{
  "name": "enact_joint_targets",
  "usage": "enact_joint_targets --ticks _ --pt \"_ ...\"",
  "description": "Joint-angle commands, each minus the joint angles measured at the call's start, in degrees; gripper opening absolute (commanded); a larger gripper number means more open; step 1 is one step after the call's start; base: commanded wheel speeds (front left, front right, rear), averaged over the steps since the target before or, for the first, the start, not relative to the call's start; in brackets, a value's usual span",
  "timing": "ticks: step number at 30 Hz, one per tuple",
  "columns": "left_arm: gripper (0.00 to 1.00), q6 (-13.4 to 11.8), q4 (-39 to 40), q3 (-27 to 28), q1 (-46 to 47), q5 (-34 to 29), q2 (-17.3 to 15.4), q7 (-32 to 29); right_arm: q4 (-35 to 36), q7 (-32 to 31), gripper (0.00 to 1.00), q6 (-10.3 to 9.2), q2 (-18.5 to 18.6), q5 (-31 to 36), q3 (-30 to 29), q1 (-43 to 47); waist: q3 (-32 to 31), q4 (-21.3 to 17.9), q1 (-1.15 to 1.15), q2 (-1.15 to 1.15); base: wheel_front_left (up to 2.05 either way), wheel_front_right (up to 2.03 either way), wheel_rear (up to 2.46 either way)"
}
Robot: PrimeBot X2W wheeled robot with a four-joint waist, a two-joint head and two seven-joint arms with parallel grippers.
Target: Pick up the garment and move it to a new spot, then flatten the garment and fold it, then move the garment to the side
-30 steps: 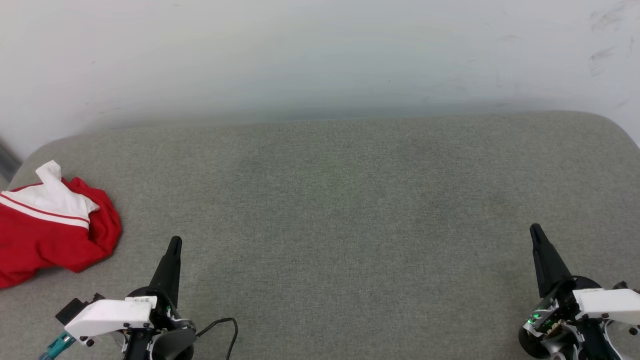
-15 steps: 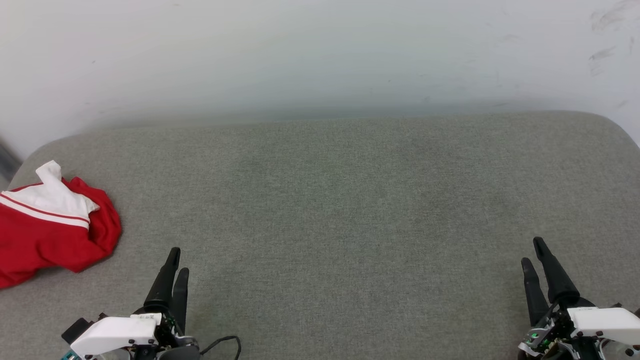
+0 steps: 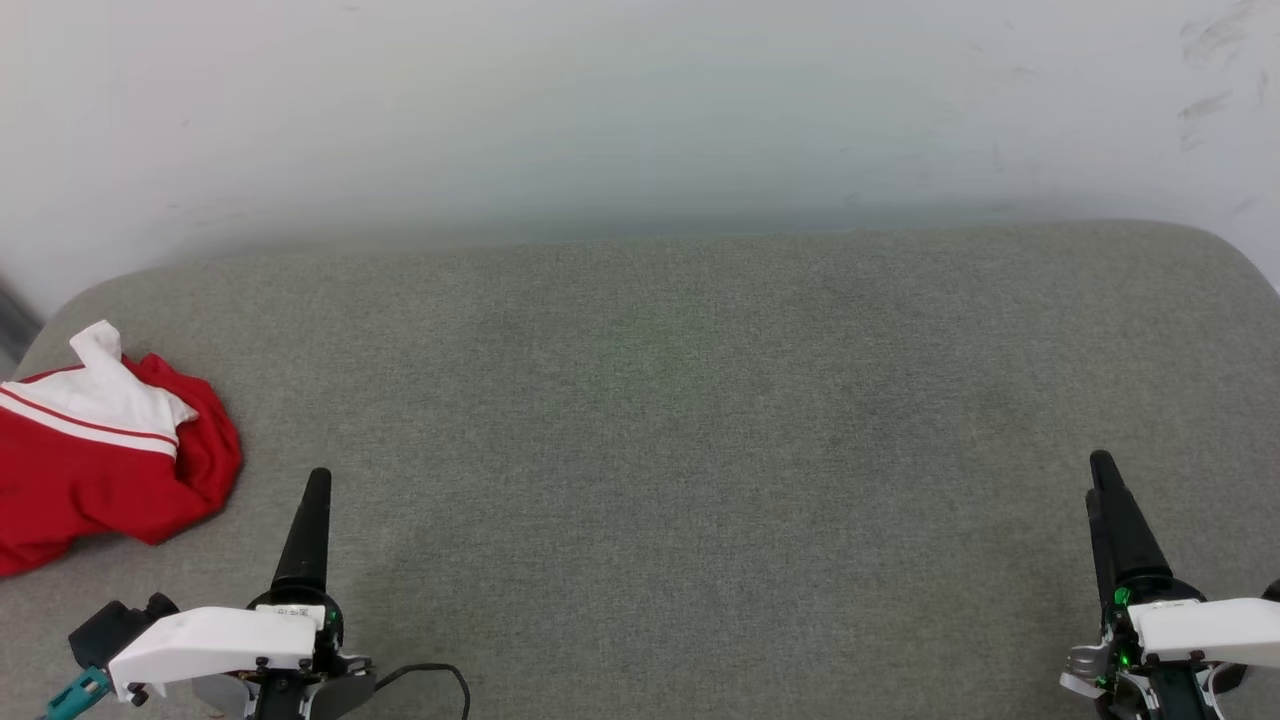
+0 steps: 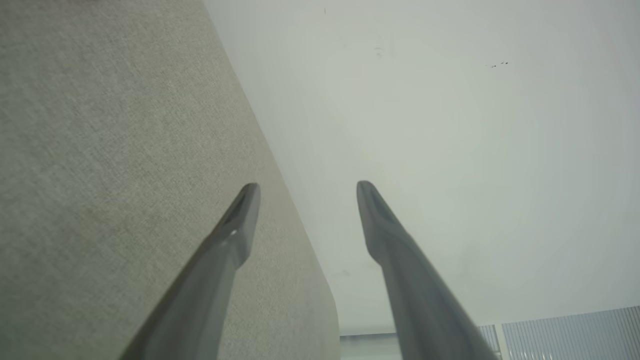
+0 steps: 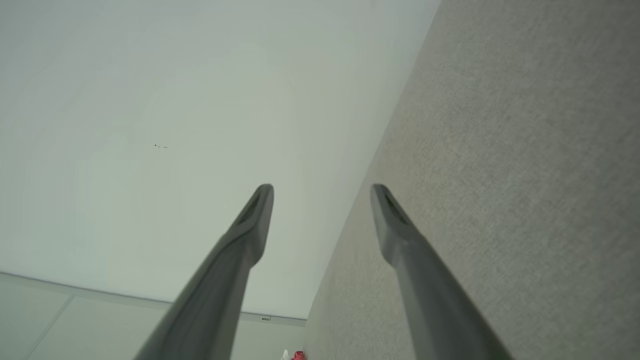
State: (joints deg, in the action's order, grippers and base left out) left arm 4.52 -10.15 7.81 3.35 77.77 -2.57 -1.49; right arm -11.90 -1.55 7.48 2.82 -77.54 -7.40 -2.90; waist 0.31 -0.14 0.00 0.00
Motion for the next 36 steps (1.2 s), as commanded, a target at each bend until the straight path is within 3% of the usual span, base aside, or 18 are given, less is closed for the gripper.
enact_joint_targets --ticks 1,11,17,36 --pt "1.00 -0.87 2.19 -0.42 0.29 -3.28 -0.22 0.65 2.03 0.64 1.00 0.00 0.13 3.02 0.01 -0.66 0.02 0.00 0.00 0.00 0.00 0.00 0.00" --pt "1.00 -6.26 6.54 -3.07 -1.17 -18.02 -0.25 2.98 6.28 2.97 1.00 0.01 0.13 18.25 1.88 0.31 0.09 0.00 0.00 0.00 0.00 0.00 0.00" --pt "1.00 -8.21 7.60 -4.54 -2.08 -25.29 -0.41 4.26 8.27 4.28 1.00 0.01 0.13 26.14 3.17 0.95 0.10 0.01 0.00 0.00 0.00 0.00 0.00" --pt "1.00 -13.44 9.03 -10.80 -4.50 -41.15 -2.95 7.86 9.58 7.87 1.00 0.01 0.13 44.84 5.05 3.46 -0.18 0.01 0.00 0.00 0.00 0.00 0.00"
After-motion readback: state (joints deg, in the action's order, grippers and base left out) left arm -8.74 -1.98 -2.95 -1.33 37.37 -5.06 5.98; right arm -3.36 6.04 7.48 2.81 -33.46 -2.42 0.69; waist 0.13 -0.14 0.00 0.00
